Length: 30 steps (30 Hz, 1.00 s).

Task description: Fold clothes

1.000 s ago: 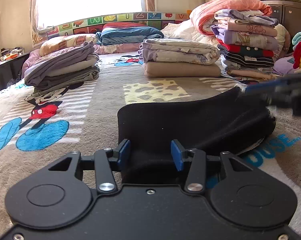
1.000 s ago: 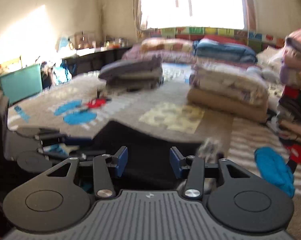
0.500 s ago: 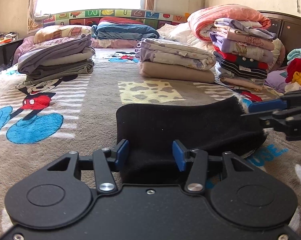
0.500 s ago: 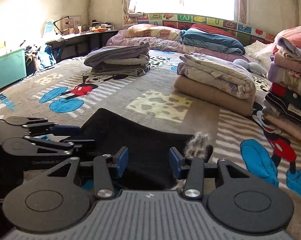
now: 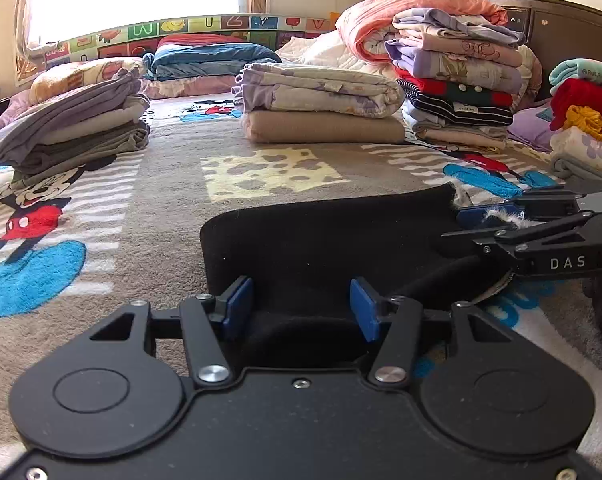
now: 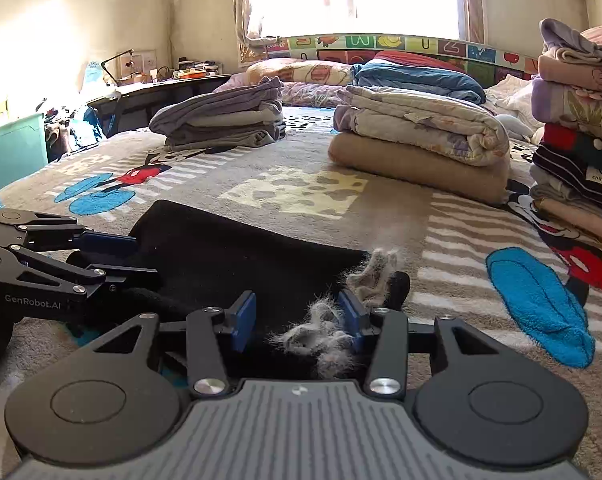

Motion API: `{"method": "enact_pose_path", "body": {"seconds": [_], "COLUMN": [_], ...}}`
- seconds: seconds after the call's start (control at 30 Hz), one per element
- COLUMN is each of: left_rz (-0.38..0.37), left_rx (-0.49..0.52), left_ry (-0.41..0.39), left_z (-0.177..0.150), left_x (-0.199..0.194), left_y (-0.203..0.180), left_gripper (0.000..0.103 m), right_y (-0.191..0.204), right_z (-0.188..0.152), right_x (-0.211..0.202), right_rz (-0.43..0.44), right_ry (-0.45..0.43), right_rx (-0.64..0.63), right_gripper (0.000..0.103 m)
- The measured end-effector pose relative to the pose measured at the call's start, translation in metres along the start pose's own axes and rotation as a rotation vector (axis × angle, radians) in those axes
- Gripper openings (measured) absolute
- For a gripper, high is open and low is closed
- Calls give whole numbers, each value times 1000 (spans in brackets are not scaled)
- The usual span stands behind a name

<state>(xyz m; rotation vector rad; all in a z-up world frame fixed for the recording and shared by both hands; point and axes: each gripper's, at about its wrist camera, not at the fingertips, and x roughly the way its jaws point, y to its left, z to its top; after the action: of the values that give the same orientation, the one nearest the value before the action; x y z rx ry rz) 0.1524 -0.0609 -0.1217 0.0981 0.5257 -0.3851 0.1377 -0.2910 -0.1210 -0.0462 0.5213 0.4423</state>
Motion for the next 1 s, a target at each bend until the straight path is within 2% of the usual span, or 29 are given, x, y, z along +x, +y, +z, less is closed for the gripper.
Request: {"method": "enact_pose_path", "body": {"seconds": [0.1,0.17,0.23,0.27,0.37,0.53,0.67,0.77,0.87,1.0], "left_rz": [5,-2,-10,-15,-48,-111,-137,-171,-192,-224], "left_rx": [9,-2,-13,-16,-101,-401,-652,-801,-908,-950], "left_ry": [-3,-13,-29,-42,-55,-48,-32,-8,10,11], "left_z": [-1,-1,0,1,5,3,-6,-15,-26,-27], "left_x": [-1,-5,-12,-17,-35,-52,-59,-57,-52,-50], "left_y": [-2,0,1,1,9,42,70,87,95,98], "left_gripper": [53,53,54,54,57,63,64,66,66,66], "right_y": [10,19,26,23,8,-17,-28,-31,-36,-43], "right_z": [5,8,9,6,-3,-18,-25,-23,-18,-17], "right_x": [-4,-14,-26,-33,-47,-70,-80,-79,-70,-51], "right_rz": [-36,-92,-215,-251,-221,-165,-109,-74,-46,-24], "right_ry": [21,37,52,52,58,61,-11,-31,-23,-9], "right_rx": [-34,-63,-85,-44,148,471,687,755,779,800], "right_gripper": [45,45,74,74,74,73,74,74,74,74]}}
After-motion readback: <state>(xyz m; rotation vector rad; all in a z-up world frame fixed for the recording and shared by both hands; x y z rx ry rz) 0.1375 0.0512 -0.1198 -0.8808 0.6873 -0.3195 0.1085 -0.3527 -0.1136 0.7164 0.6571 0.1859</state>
